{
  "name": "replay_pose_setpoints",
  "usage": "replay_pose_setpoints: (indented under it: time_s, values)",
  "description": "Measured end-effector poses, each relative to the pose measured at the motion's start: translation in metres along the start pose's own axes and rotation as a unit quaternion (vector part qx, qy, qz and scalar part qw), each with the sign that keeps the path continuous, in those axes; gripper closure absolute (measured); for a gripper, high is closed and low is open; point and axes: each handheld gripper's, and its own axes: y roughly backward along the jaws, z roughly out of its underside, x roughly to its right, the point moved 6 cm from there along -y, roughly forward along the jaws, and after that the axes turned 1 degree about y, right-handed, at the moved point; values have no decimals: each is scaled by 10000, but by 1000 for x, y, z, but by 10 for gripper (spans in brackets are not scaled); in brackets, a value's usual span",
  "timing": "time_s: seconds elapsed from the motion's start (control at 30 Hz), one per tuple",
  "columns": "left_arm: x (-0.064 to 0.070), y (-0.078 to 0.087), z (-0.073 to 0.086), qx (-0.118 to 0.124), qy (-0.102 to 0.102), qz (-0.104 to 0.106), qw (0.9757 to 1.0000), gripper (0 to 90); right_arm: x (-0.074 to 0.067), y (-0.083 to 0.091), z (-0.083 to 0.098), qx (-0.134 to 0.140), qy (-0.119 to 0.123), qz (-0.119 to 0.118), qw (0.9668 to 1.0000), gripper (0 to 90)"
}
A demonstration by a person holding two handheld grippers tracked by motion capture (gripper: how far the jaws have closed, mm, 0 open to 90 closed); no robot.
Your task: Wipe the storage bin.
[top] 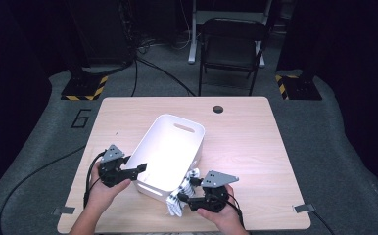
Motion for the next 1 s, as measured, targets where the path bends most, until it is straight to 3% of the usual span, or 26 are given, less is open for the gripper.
replay_pose_setpoints:
  time_s: [0.13, 0.2, 0.57, 0.63, 0.77, 0.93, 1.0]
  values:
    - [1, 0, 0, -2, -67, -77, 9999, 399, 1, 1, -2, 94, 18, 68, 9999, 331]
    - [2, 0, 0, -51, -85, -119, 9999, 407, 1, -1, 0, 87, -95, 43, 9999, 317]
    - [4, 0, 0, -74, -55, -185, 9998, 409, -3, -10, 10, -102, 131, 210, 9996, 298]
    - [4, 0, 0, -72, -55, -191, 9998, 409, 0, -13, 16, -244, 207, 231, 9992, 295]
    - [4, 0, 0, -58, -18, -208, 9998, 409, 5, -21, 29, -574, 123, 208, 9981, 293]
    - [4, 0, 0, -55, -22, -215, 9998, 411, 12, -34, 50, -1102, 205, 243, 9934, 288]
    - [4, 0, 0, -35, 10, -215, 9998, 414, 15, -37, 55, -1178, 201, 246, 9925, 285]
